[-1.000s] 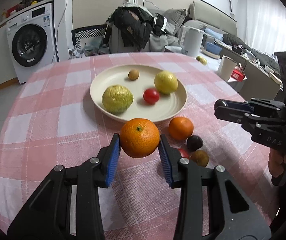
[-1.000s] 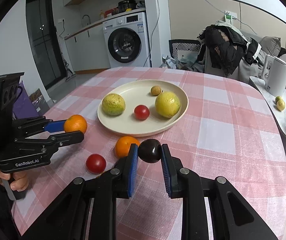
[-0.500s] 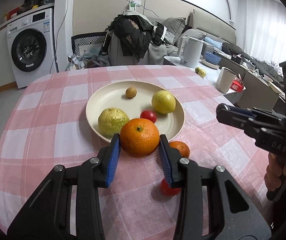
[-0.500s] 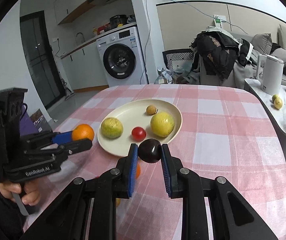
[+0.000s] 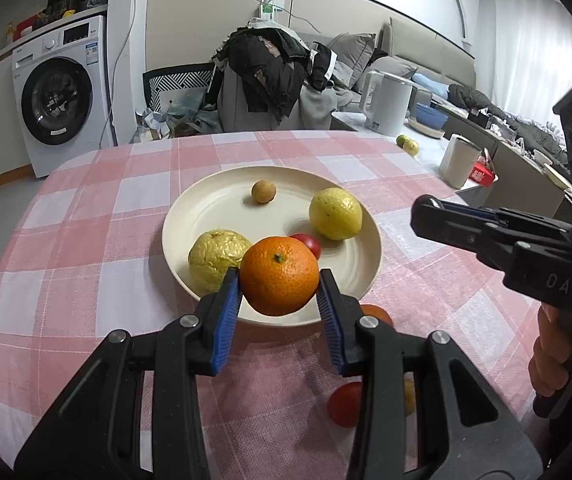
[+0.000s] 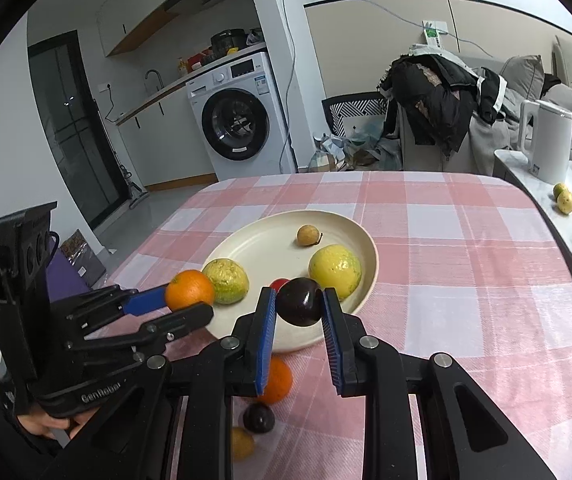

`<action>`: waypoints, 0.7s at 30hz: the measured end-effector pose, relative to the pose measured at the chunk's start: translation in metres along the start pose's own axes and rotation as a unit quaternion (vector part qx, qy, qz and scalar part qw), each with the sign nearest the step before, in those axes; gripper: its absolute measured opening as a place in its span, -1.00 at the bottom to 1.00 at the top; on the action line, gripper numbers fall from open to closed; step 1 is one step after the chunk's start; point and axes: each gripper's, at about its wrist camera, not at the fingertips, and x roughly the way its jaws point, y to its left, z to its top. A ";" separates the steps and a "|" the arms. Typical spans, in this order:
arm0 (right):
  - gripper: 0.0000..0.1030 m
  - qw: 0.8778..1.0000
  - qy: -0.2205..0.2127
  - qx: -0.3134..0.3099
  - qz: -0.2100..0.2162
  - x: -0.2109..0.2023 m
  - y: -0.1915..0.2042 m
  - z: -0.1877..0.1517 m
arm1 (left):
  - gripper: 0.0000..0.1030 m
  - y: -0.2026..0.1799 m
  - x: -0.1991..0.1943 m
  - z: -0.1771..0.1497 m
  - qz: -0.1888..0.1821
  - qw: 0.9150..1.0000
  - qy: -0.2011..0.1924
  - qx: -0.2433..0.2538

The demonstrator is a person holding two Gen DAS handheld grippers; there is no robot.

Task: Organize fruits
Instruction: 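Carry the orange with the left tool while the right tool carries the plum onto the plate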

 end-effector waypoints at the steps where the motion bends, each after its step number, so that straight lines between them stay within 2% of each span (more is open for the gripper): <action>1: -0.54 1.000 0.003 0.000 -0.001 0.004 0.000 0.001 | -0.32 0.001 0.003 0.000 0.002 1.000 0.002 0.001; 21: -0.54 0.999 0.044 0.012 -0.006 0.048 -0.009 -0.003 | -0.32 0.019 0.053 0.002 -0.004 0.999 0.047 0.003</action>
